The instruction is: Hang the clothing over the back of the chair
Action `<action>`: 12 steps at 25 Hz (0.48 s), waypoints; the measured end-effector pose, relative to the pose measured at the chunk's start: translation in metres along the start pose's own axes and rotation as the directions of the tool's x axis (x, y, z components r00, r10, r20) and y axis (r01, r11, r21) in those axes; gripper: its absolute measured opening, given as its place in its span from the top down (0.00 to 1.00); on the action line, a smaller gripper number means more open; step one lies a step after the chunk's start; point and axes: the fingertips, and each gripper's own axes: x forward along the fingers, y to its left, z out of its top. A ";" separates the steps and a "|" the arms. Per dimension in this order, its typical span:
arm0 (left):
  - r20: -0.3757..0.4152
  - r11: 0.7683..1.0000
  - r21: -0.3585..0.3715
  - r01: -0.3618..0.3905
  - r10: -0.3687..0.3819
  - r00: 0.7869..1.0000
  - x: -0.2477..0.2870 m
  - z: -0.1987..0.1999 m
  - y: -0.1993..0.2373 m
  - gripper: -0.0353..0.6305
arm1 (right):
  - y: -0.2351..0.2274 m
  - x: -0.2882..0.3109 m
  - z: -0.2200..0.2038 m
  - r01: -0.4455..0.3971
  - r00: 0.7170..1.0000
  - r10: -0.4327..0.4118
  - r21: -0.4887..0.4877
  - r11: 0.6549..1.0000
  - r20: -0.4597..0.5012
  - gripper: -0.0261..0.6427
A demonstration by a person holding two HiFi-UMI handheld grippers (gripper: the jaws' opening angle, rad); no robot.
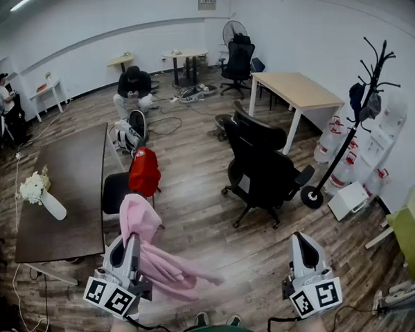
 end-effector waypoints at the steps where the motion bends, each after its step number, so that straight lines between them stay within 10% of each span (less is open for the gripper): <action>1: -0.001 1.000 0.009 -0.001 0.001 1.000 0.000 -0.001 -0.004 0.88 | 0.000 -0.002 0.000 -0.002 1.000 0.002 -0.001 1.000 -0.002 0.96; 12: 0.030 0.996 -0.004 0.084 -0.084 0.996 0.013 0.012 -0.013 0.88 | 0.001 -0.015 0.013 0.053 0.997 -0.054 0.031 0.998 0.057 0.96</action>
